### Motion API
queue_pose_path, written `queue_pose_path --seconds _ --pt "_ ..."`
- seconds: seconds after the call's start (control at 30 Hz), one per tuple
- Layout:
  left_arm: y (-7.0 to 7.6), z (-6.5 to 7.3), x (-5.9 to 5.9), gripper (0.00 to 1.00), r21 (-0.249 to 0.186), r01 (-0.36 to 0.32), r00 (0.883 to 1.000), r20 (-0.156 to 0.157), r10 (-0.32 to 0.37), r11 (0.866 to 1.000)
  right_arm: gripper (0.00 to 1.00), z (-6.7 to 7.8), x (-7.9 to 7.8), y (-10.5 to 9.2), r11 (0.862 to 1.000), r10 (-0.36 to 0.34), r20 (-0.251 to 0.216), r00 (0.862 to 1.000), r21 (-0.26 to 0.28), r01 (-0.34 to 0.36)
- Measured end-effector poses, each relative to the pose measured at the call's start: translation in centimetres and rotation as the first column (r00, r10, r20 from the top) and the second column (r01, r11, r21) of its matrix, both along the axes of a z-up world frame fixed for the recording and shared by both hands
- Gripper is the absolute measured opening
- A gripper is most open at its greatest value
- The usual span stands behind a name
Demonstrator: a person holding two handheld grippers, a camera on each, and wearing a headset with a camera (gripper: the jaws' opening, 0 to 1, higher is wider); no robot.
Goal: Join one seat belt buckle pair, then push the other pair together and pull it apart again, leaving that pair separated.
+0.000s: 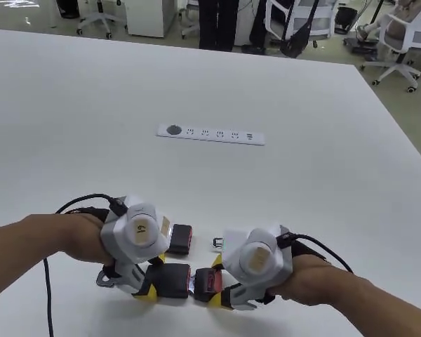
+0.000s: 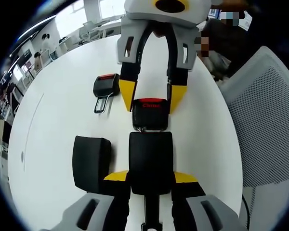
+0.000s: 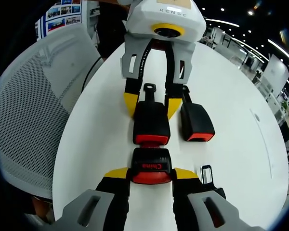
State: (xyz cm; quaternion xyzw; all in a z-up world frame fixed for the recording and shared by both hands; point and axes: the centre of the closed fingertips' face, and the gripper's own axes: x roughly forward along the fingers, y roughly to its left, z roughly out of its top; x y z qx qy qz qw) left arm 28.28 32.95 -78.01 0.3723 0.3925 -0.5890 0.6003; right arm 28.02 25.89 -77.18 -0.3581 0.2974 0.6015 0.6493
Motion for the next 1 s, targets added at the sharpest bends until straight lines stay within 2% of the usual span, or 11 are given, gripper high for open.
queue_pose_path --seconds 0.27,0.43,0.57,0.83,1.0 --pt "0.0 -0.1 0.1 0.35 0.003 -0.017 1.0 0.002 0.017 1.0 0.34 -0.5 0.0 -0.2 1.0 0.001 -0.009 1.0 -0.009 -0.001" --pt "0.2 0.1 0.0 0.37 0.005 -0.024 1.0 0.009 0.024 1.0 0.36 0.0 -0.1 -0.5 1.0 0.003 -0.006 1.0 -0.006 -0.003" --pt "0.4 0.3 0.1 0.38 -0.01 -0.043 0.999 0.016 0.043 0.999 0.39 0.3 -0.1 -0.8 1.0 0.011 -0.002 1.0 -0.003 -0.011" --pt "0.8 1.6 0.3 0.42 -0.031 -0.073 0.997 0.021 0.073 0.997 0.43 1.8 -0.2 -1.6 1.0 0.007 0.006 1.0 -0.006 -0.007" --pt "1.1 2.6 0.6 0.44 -0.052 -0.099 0.995 0.028 0.101 0.994 0.44 1.6 0.8 -2.2 1.0 -0.002 0.015 1.0 -0.009 0.002"
